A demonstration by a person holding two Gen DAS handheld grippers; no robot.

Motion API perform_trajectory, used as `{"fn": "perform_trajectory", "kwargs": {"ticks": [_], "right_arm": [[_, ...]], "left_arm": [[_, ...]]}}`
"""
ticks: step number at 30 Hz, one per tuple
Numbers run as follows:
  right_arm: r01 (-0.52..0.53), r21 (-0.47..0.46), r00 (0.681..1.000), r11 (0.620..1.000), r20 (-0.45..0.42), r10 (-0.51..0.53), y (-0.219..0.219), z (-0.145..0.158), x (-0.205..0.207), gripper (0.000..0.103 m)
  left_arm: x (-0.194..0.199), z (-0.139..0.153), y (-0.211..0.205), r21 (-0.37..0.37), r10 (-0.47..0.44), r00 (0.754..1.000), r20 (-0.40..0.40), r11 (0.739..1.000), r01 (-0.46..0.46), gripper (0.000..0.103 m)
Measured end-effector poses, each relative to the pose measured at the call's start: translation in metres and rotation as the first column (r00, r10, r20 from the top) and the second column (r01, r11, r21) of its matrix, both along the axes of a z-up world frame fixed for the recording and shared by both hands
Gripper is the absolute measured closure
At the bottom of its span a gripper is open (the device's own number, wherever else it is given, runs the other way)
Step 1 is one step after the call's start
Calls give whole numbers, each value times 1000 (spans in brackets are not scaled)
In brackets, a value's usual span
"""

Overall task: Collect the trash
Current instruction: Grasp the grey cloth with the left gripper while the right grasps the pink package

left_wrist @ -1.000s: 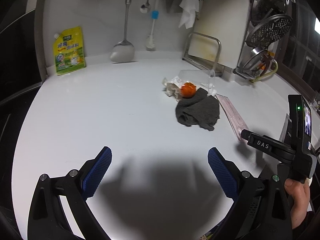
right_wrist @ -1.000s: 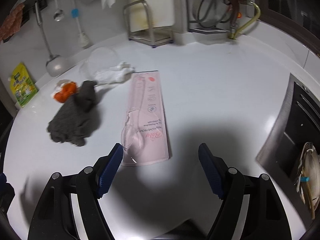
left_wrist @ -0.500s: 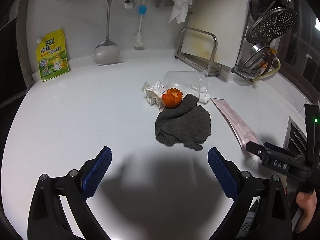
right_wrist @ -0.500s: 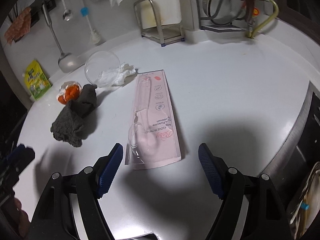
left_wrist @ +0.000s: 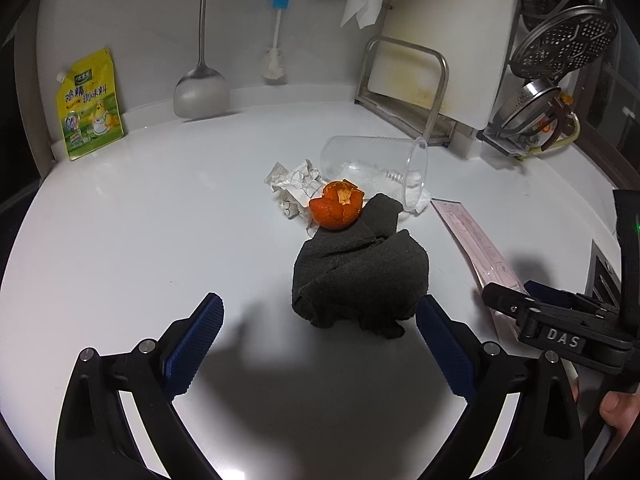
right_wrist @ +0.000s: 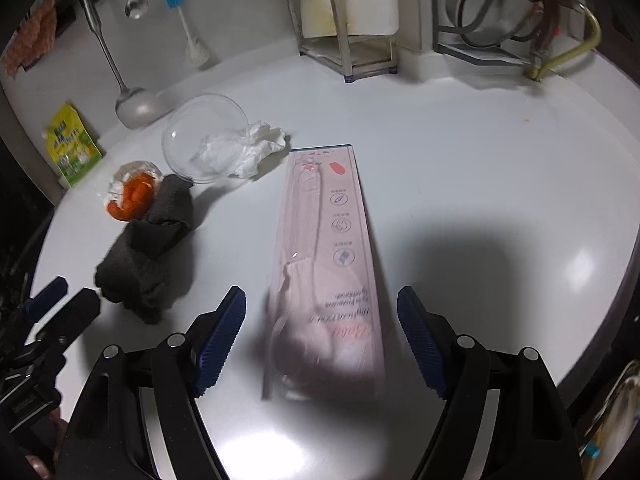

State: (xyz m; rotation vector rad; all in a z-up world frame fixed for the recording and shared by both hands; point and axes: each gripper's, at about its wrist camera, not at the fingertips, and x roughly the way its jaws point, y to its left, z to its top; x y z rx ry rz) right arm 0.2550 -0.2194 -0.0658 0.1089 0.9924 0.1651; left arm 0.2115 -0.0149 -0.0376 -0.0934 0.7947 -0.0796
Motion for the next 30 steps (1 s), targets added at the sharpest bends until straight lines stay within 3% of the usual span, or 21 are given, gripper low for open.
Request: {"fn": "perform_trajectory", "kwargs": {"ticks": [6, 9, 11, 12, 13, 25, 27, 30], "right_arm": [[-6, 1, 999, 1000, 38, 6, -1, -2, 10, 28], [-29, -54, 998, 998, 61, 32, 5, -4, 11, 29], [-46, -78, 996, 996, 77, 52, 9, -4, 10, 35], [-53, -76, 995, 996, 82, 60, 9, -3, 9, 49], [-57, -83, 994, 995, 84, 64, 9, -3, 10, 51], [-22, 60, 996, 998, 82, 17, -15, -1, 12, 51], [-20, 69, 996, 997, 84, 14, -16, -1, 12, 51], [-19, 77, 996, 997, 84, 12, -17, -1, 11, 51]], "left_arm": [[6, -3, -4, 18, 19, 1000, 0, 1000, -19, 8], [10, -4, -5, 25, 31, 1000, 3, 999, -31, 8], [12, -5, -6, 26, 39, 999, 2, 999, -39, 8], [13, -6, -6, 26, 40, 999, 1, 999, -40, 8], [15, -6, -7, 26, 42, 999, -1, 999, -42, 8], [27, -13, -30, 14, 15, 999, -29, 1000, -14, 8], [32, -15, -33, 15, 12, 999, -36, 1000, -11, 13], [38, -18, -34, 12, 15, 998, -54, 1000, -15, 30]]}}
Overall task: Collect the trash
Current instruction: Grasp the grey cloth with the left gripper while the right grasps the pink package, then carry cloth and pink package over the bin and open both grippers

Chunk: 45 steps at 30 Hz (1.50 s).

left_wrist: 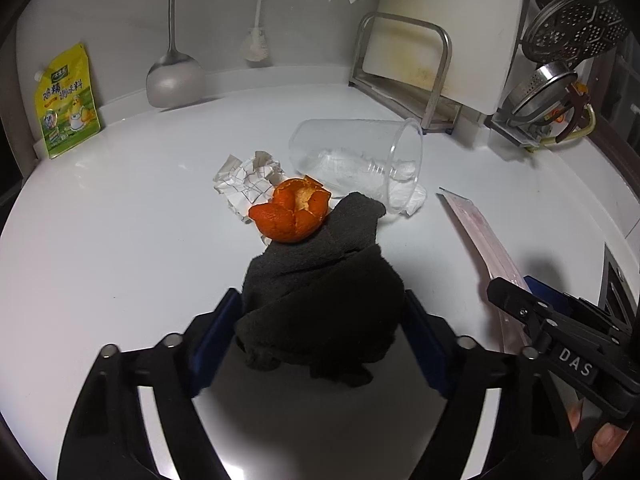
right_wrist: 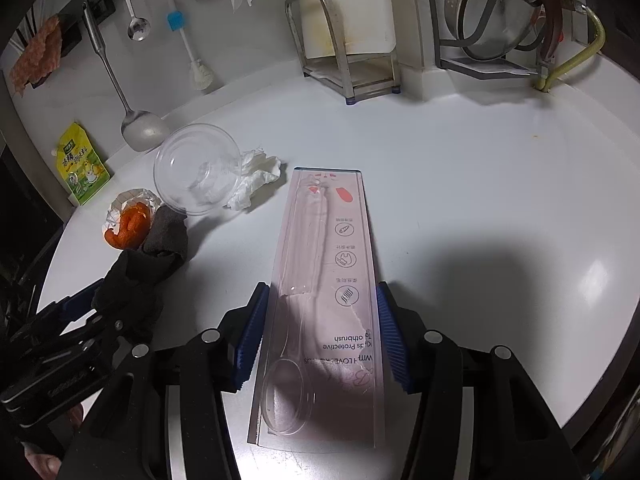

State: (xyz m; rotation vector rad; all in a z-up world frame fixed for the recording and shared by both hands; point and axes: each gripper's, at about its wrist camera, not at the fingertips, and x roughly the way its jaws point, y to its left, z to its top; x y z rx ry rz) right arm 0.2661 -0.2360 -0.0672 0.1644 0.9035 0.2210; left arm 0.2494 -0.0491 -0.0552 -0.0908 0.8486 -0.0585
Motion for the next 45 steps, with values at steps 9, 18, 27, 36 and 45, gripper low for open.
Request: {"fn": "perform_trajectory", "kwargs": {"ticks": [9, 18, 27, 36, 45], "right_arm": [[5, 18, 1000, 1000, 2, -5, -2, -1, -2, 51], [27, 40, 999, 999, 28, -28, -7, 6, -13, 51], [41, 44, 996, 998, 71, -44, -8, 12, -52, 51], [92, 64, 993, 994, 72, -96, -9, 11, -123, 51], [135, 82, 986, 987, 86, -142, -1, 10, -207, 51]], "left_arm": [[-16, 11, 0, 17, -30, 997, 69, 999, 29, 77], [-53, 35, 21, 49, -33, 990, 140, 998, 26, 81], [-114, 56, 42, 73, -56, 979, 197, 996, 43, 81], [-167, 47, 44, 62, -84, 978, 193, 995, 73, 81], [-220, 43, 44, 47, -114, 973, 202, 993, 107, 81]]}}
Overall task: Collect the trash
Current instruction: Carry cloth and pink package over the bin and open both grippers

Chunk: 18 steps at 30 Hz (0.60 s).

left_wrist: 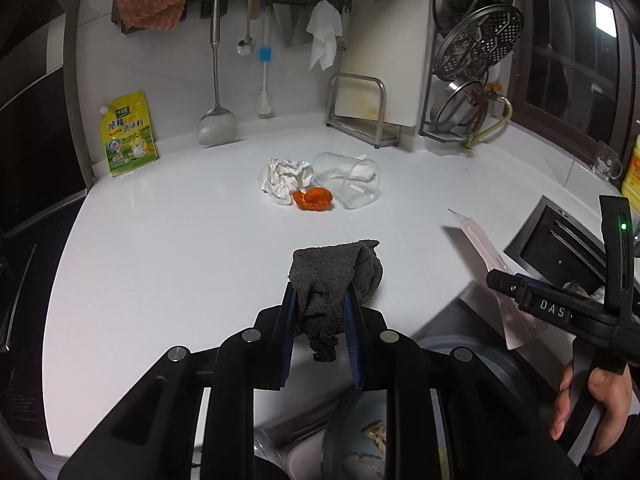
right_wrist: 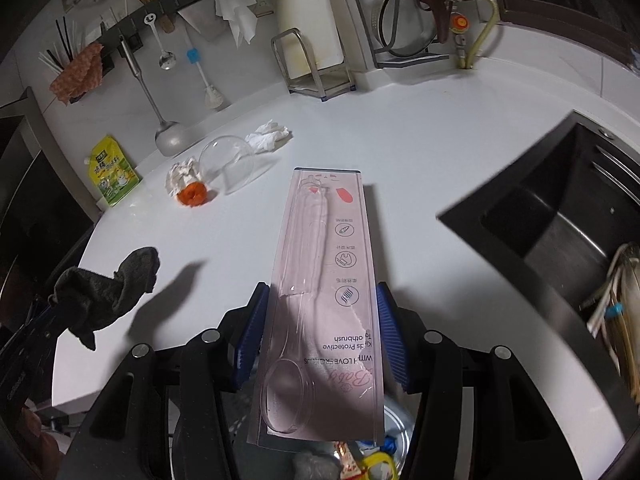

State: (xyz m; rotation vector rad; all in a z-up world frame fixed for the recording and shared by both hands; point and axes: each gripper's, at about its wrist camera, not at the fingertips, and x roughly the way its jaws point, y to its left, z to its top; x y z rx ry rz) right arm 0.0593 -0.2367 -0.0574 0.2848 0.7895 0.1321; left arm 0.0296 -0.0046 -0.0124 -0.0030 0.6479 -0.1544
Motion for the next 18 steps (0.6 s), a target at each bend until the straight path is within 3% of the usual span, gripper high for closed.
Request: {"fn": "perform_trajectory", "kwargs": {"ticks": [11, 18], "right_arm": [[3, 26, 1000, 1000, 0, -3, 7, -5, -83, 51], [-14, -13, 1000, 1000, -7, 13, 11, -9, -122, 51]], "left_arm": [[-52, -11, -7, -5, -54, 999, 0, 999, 54, 81], [-77, -18, -15, 9, -106, 994, -7, 994, 106, 81]]}}
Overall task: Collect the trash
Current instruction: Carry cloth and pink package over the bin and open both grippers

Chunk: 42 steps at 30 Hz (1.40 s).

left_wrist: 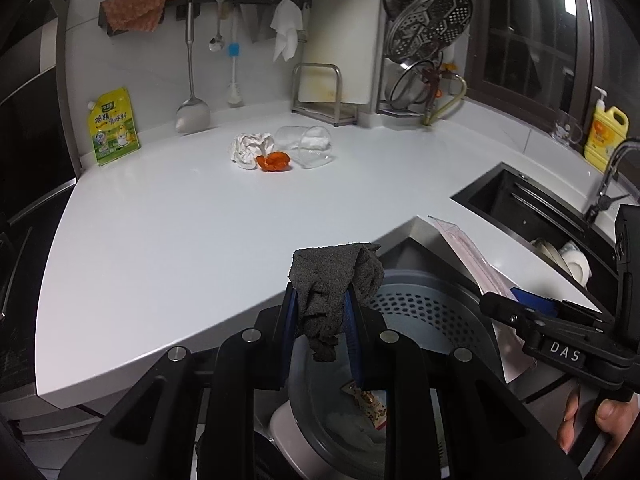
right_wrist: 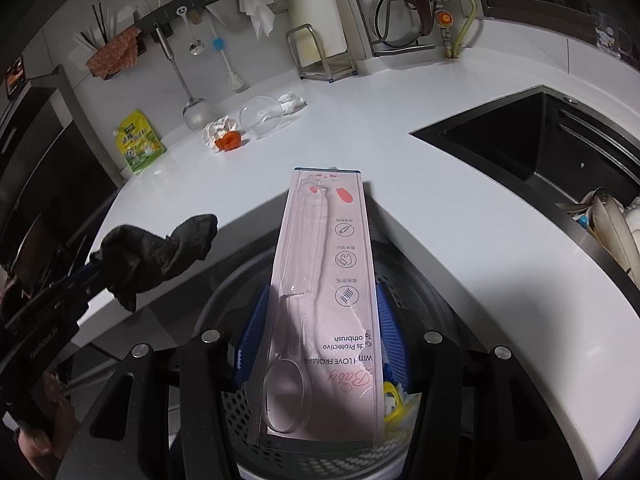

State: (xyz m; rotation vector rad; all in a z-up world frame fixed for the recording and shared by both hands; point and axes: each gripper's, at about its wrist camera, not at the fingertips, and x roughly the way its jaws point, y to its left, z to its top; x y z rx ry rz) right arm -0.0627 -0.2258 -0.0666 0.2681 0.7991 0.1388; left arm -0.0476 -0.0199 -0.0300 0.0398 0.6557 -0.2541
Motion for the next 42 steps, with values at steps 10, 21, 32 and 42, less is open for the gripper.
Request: {"fn": "perform_trajectory", "kwargs": {"ticks": [10, 21, 32, 42], "right_arm": [[7, 4, 999, 1000, -44, -7, -9, -19, -35, 51], [14, 23, 996, 1000, -88, -12, -15, -41, -55, 51], [5, 36, 994, 999, -109, -1, -16, -50, -53, 51], [8, 40, 995, 999, -99, -3, -17, -48, -50, 50]], "left_arm": [[-32, -14, -13, 35, -55, 998, 0, 998, 55, 81], [-40, -33, -23, 60, -91, 995, -51, 994, 94, 81], [-36, -44, -29, 69, -95, 991, -91, 992, 101, 80], [-31, -50, -24, 62, -72, 991, -115, 995, 79, 70]]}}
